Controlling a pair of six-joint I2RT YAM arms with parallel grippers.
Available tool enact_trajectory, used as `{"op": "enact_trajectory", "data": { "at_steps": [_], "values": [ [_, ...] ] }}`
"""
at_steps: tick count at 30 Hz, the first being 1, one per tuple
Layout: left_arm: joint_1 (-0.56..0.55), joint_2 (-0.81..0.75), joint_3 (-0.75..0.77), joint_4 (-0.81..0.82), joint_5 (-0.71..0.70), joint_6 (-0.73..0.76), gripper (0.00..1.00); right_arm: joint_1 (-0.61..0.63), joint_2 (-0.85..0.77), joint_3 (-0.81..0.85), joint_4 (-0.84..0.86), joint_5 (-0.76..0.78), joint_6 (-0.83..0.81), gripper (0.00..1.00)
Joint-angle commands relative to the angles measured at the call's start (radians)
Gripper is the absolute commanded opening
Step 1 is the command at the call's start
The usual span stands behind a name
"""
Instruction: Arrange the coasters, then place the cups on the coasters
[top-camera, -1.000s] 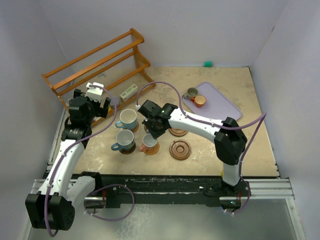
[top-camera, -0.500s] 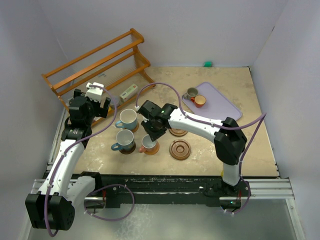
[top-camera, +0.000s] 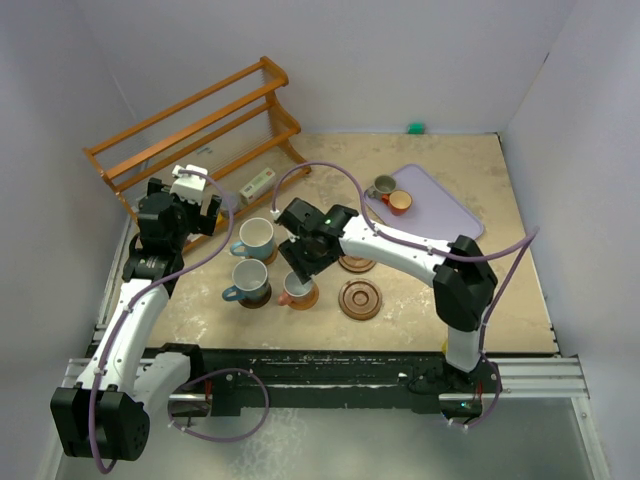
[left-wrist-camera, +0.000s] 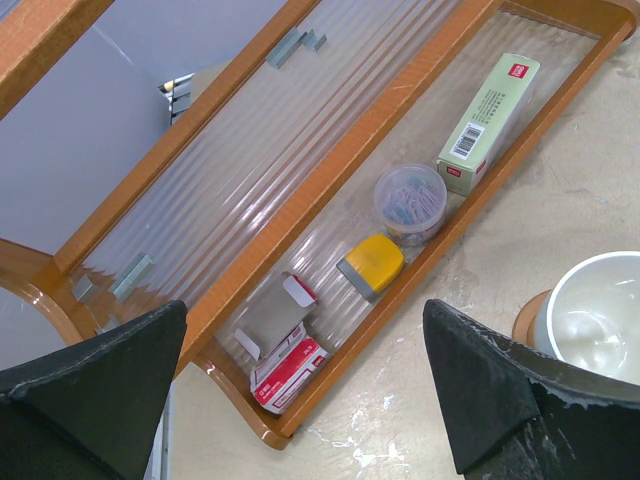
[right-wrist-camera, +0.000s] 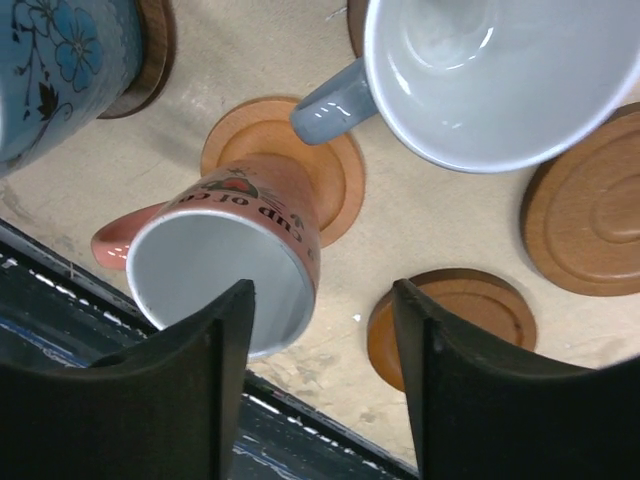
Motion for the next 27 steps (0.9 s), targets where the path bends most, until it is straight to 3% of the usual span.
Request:
{"op": "enact_trajectory", "data": {
  "at_steps": [1,11,16,22,27],
  "values": [
    [0.008,-0.008,0.005,0.043,0.002,0.005,0.98,0.003,-0.123,0.058,-0.014,0.076,-0.059,0.64],
    [0.008,-0.022,0.005,0.042,-0.001,0.009,0.98,-0.004,-0.342,0.003,0.078,0.26,-0.203,0.99],
    [0.008,-0.031,0.006,0.04,0.005,0.009,0.98,-0.071,-0.394,-0.01,0.078,0.27,-0.277,1.0],
    [0.008,-0.046,0.005,0.036,0.018,0.009,0.98,-0.267,-0.461,-0.084,0.151,0.092,-0.338,1.0],
    [0.008,-0.054,0.012,0.017,0.033,0.008,0.98,-0.366,-0.444,-0.099,0.18,0.108,-0.386,1.0]
  ]
}}
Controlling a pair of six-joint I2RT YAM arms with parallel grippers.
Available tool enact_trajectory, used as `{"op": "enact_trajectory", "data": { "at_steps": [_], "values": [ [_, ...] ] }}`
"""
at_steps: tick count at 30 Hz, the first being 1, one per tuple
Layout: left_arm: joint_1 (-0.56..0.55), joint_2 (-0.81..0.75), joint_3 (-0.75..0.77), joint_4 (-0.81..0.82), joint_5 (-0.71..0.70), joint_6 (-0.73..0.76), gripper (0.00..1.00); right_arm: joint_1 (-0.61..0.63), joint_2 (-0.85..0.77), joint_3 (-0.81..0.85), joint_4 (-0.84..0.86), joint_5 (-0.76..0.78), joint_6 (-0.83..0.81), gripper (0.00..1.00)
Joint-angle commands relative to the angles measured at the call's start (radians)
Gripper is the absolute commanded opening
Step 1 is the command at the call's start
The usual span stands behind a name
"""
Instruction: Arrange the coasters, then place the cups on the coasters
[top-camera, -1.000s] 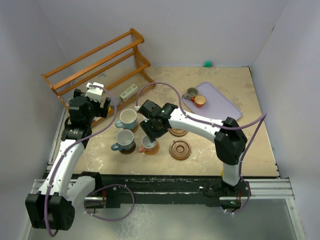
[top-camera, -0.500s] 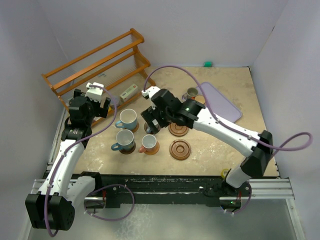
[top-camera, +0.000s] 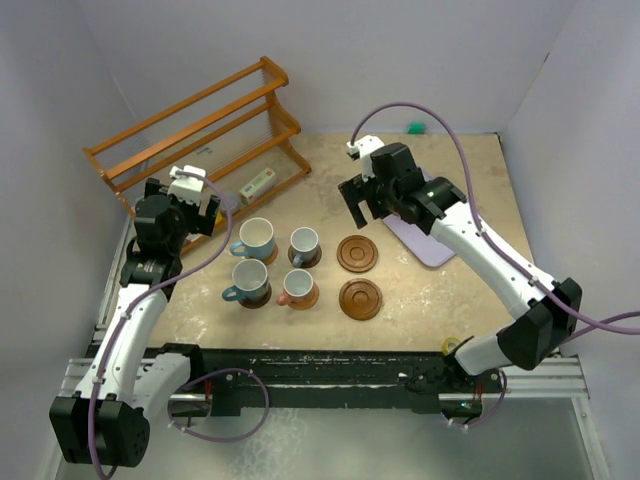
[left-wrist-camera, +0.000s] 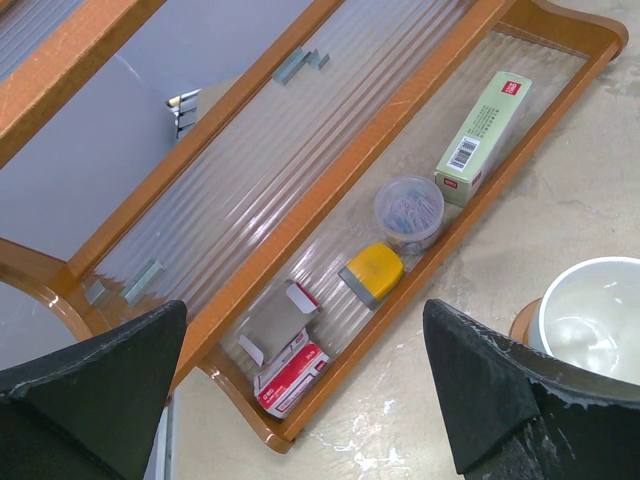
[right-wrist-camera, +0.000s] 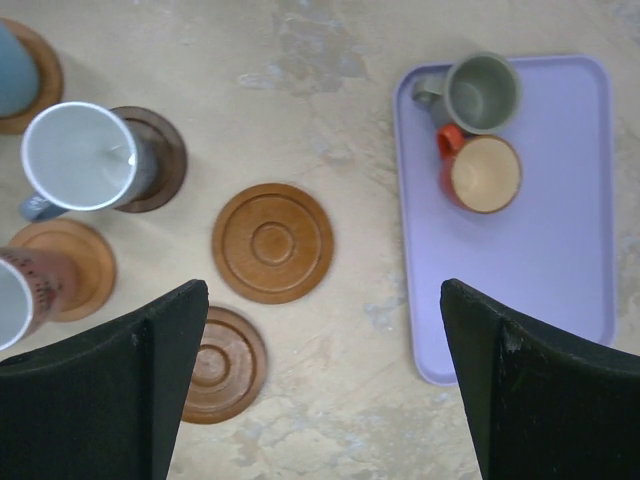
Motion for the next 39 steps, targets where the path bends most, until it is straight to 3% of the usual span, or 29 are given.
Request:
{"op": "enact_trajectory", "data": {
  "at_steps": [1,24,34,39],
  "values": [
    [0.008,-0.02,0.018,0.01,0.033,0.005,0.98,-0.069,-0.017,-0.011,0.083,-0.036,-0.07,1.0],
    [0.008,0.021,0.047,-0.045,0.142,-0.074,0.98,-0.426,0.251,0.091,0.168,-0.178,-0.111,1.0],
    [0.008,0.007,0.028,-0.038,0.186,-0.078,0.99,-0.492,0.319,0.088,0.156,-0.181,-0.051,0.94],
    [0.008,-0.025,0.012,-0.029,0.194,-0.064,0.99,-0.496,0.377,0.119,0.128,-0.172,-0.014,0.83]
  ]
}}
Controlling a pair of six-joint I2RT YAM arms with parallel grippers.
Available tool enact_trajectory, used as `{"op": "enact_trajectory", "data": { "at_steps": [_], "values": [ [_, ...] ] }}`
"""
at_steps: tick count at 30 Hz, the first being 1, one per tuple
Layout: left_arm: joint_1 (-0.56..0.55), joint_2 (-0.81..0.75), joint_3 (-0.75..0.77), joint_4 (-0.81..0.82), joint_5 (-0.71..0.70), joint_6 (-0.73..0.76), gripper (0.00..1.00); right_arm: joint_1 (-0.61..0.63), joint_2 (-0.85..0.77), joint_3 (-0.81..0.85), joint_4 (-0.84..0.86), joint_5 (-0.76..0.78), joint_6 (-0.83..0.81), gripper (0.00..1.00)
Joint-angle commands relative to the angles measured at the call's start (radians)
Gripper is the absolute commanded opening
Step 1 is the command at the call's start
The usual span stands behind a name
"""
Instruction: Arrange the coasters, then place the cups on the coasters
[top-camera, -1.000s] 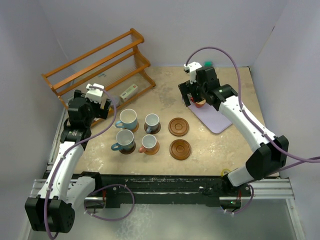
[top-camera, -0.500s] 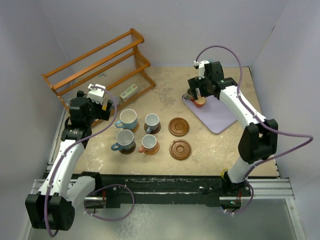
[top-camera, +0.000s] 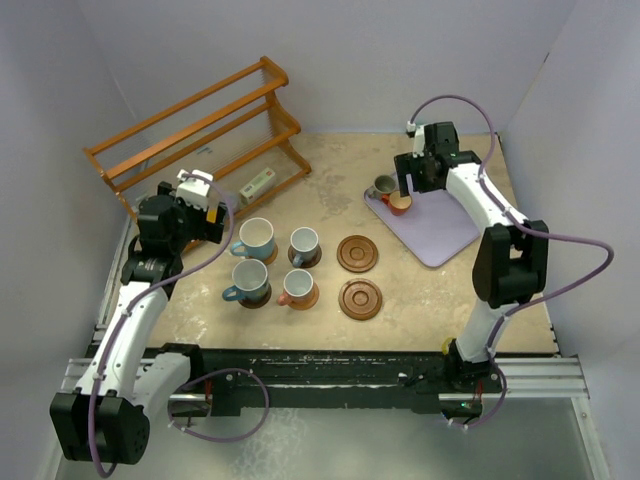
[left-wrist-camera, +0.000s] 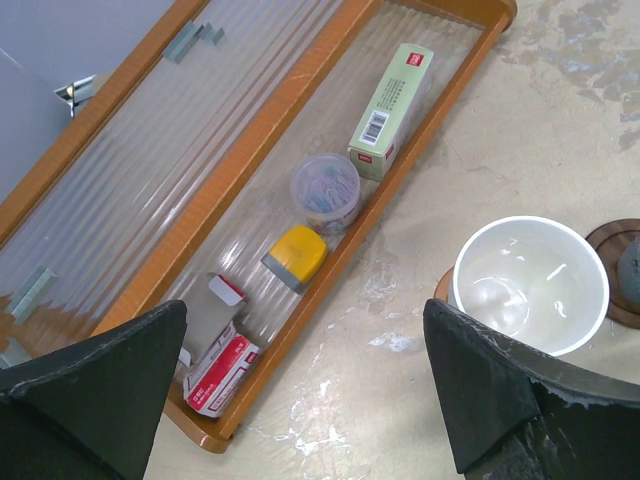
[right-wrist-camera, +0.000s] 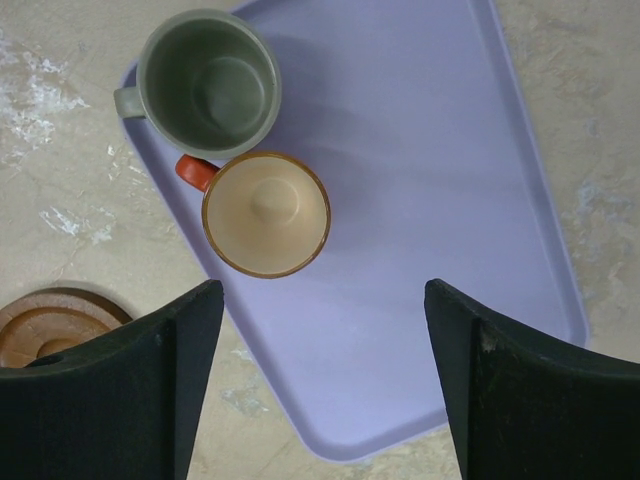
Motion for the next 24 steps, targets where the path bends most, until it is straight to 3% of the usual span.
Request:
{"op": "enact_trajectory", "data": {
  "at_steps": [1,9,24],
  "values": [
    [0.008,-0.05,0.008,0.048,0.03,-0.008,0.99,-0.002,0.036,0.058,-0.013,0.001,0.047,0.8],
    [0.008,-0.083,0.009,0.04,0.066,-0.01,0.99,-0.003,0.133,0.103,-0.05,0.022,0.061,0.62],
    [0.007,-0.092,0.001,0.05,0.078,-0.002,0.99,-0.003,0.256,0.192,-0.117,0.009,0.055,0.38]
  ]
}}
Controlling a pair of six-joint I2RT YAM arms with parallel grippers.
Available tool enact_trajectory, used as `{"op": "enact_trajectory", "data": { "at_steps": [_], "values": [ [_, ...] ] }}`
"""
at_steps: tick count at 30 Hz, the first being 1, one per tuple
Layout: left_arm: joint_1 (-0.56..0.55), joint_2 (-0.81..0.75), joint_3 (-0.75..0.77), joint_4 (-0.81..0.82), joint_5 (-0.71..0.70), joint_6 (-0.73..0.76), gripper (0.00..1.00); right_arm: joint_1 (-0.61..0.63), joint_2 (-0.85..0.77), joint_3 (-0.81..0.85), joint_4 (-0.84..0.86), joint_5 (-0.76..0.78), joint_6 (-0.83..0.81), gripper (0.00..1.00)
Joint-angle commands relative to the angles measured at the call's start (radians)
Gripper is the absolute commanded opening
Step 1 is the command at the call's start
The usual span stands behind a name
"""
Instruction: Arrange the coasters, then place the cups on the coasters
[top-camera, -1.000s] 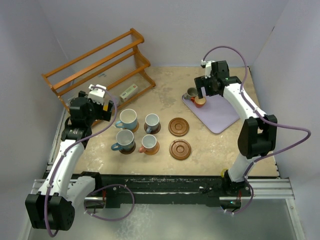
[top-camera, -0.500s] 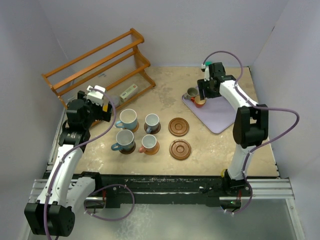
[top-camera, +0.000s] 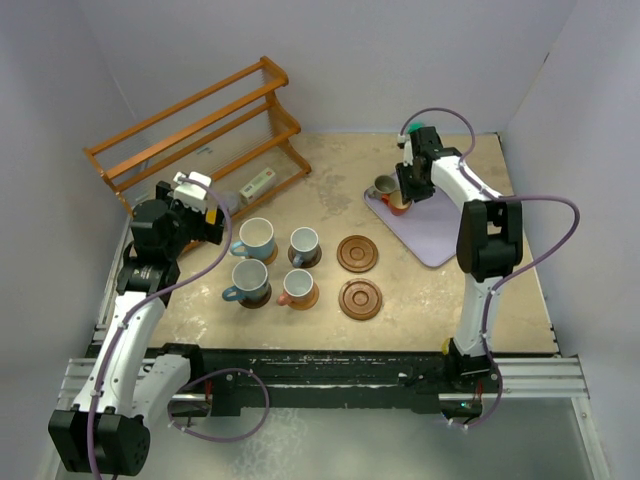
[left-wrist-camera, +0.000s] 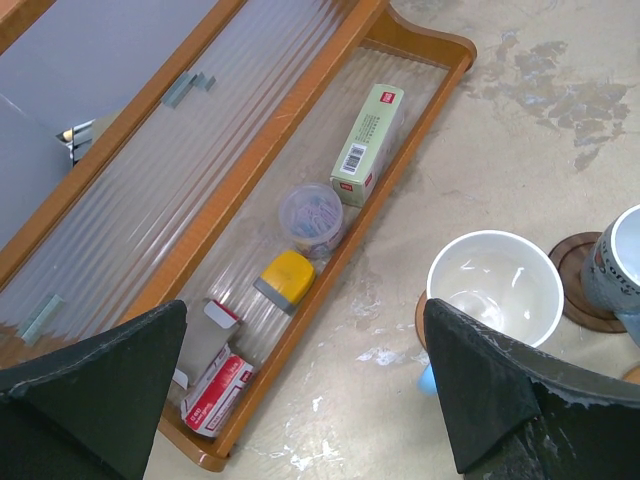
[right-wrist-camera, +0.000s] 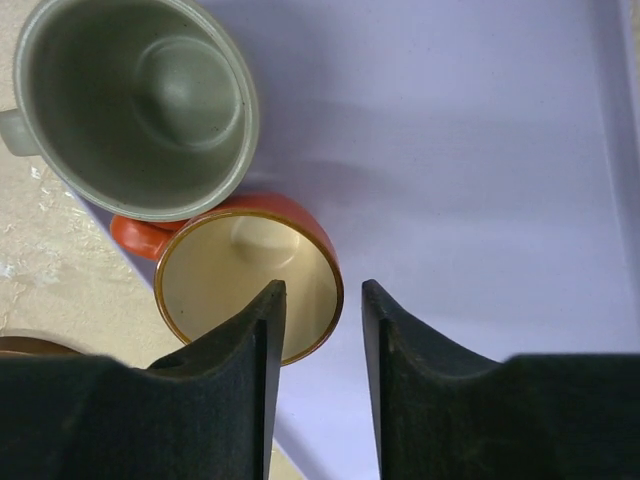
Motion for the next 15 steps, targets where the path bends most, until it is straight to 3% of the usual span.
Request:
{"op": "enact_trajectory", "data": {
  "at_steps": [1,8,15],
  "values": [
    [0.008,-0.016,0.0,0.051,0.013,-0.002,0.99,-0.003,-0.003,0.044,-0.034,-0.003,0.009,0.36],
    [0.008,-0.028,0.0,0.05,0.003,0.001,0.99,-0.004,0.002,0.047,-0.042,-0.023,0.004,0.25],
    [0.007,-0.027,-0.001,0.051,0.002,0.001,0.99,-0.004,0.031,0.069,-0.057,-0.022,0.0,0.21]
  ]
}}
